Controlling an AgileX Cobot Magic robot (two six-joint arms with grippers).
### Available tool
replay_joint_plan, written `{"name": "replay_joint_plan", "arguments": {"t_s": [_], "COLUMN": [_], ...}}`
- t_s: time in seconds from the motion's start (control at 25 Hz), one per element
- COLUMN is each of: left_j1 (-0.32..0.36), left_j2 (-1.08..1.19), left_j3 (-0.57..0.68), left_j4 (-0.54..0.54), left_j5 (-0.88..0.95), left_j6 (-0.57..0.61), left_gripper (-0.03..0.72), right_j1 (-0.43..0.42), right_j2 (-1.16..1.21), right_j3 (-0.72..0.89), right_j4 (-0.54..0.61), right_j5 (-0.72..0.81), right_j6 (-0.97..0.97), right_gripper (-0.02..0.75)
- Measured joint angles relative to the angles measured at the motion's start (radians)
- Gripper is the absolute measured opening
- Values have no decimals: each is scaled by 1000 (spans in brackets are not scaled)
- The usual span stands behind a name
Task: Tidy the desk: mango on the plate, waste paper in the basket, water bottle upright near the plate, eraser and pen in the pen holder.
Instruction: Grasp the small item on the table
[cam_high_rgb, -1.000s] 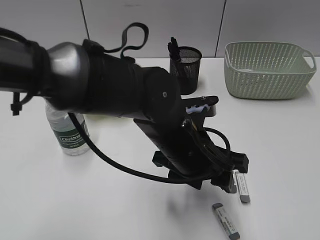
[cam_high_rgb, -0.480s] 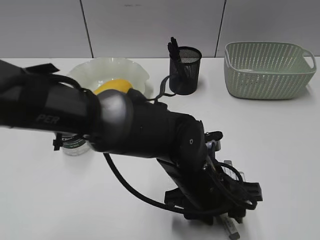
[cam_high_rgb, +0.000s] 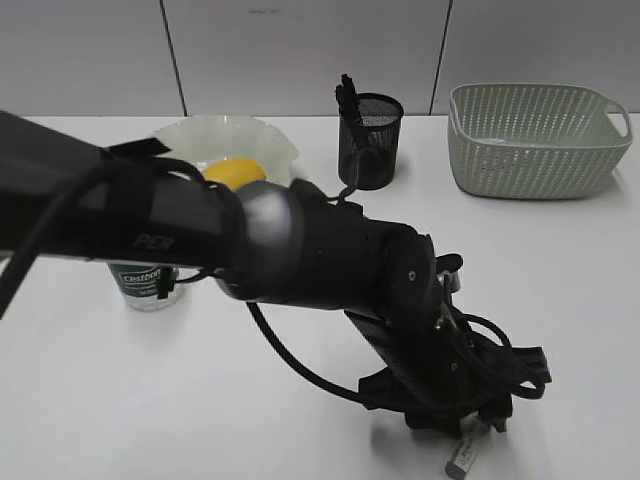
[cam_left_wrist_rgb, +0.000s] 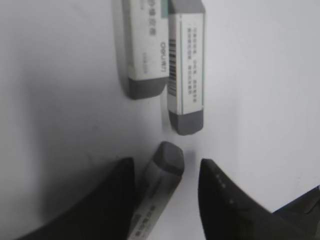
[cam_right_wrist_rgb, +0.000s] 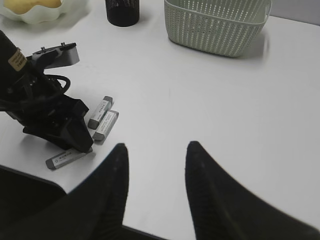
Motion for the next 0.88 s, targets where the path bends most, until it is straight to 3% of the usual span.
{"name": "replay_joint_plan", "arguments": {"t_s": [0.24,0.52,0.68,0.88], "left_j1": [-2,-12,-15,-17], "left_j2": [6,6,3,-1], "left_j3": [-6,-14,-15,-15], "left_j4": [56,123,175,204], "left_j5": [23,21,23,26], "left_j6": [0,0,0,-1], "left_gripper": [161,120,17,-10], "right_j1": [0,0,0,0], "right_j2": [0,0,0,0], "right_j3": [0,0,0,0], "right_j4": [0,0,0,0], "right_j5": [0,0,0,0], "right_j6": [0,0,0,0], "right_gripper": [312,312,312,312]}}
